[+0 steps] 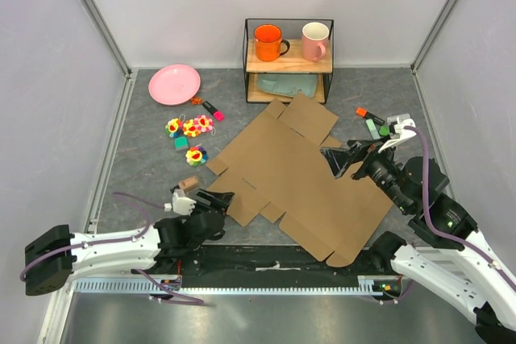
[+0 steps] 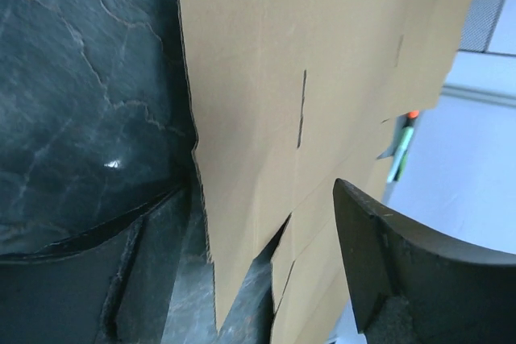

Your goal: Fold the paper box

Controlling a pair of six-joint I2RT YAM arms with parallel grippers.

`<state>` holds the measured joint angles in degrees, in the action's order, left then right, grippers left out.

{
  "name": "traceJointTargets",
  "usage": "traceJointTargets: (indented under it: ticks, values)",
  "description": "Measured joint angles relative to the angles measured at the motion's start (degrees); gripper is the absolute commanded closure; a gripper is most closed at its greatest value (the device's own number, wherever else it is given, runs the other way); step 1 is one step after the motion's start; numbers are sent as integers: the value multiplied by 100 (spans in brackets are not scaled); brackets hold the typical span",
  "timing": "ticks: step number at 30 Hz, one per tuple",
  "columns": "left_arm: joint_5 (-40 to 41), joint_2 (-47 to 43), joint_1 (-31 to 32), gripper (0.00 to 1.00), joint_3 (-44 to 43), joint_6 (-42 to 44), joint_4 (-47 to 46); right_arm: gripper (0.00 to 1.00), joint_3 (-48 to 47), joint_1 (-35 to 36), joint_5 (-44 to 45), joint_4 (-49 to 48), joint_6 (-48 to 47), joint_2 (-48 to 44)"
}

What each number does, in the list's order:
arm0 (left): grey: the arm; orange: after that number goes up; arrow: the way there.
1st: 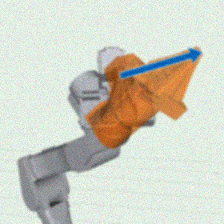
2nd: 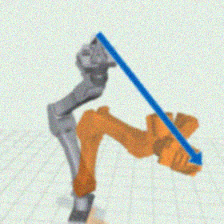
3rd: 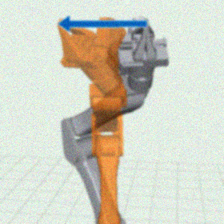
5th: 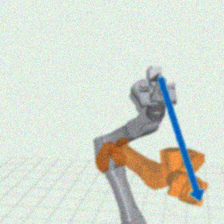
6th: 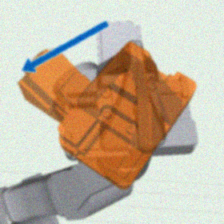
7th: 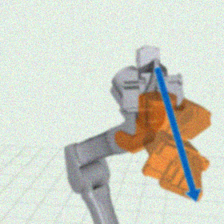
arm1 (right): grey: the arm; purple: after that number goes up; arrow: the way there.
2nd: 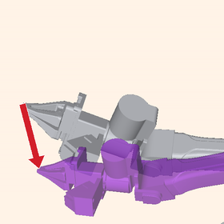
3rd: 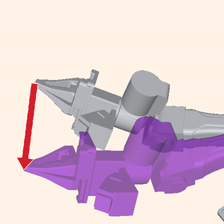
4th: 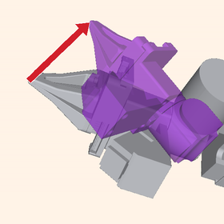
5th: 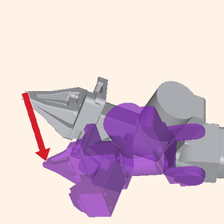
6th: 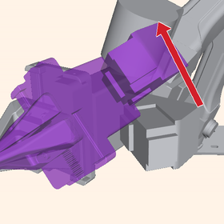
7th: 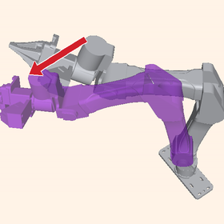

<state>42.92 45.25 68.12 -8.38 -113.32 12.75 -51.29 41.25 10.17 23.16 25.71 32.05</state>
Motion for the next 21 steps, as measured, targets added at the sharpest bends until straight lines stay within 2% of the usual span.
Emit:
traceJointTargets:
  ticks: [5,6,14,17,20,21]
  values:
    - [306,-33,0,33,426,-81,-793,2,17,0,144,4,-15,-66]
    - [308,33,0,38,450,-81,-892,2,17,0,168,2,-17,-74]
    - [297,1001,-33,48,503,299,-2157,2,105,0,232,4,2,-90]
    - [245,1440,-107,56,503,533,-2704,2,125,0,238,50,4,-92]
    - [98,1827,-264,72,503,817,-3195,2,125,0,251,85,4,-146]
    - [28,1941,-328,80,503,918,-3316,2,125,0,267,98,4,-177]
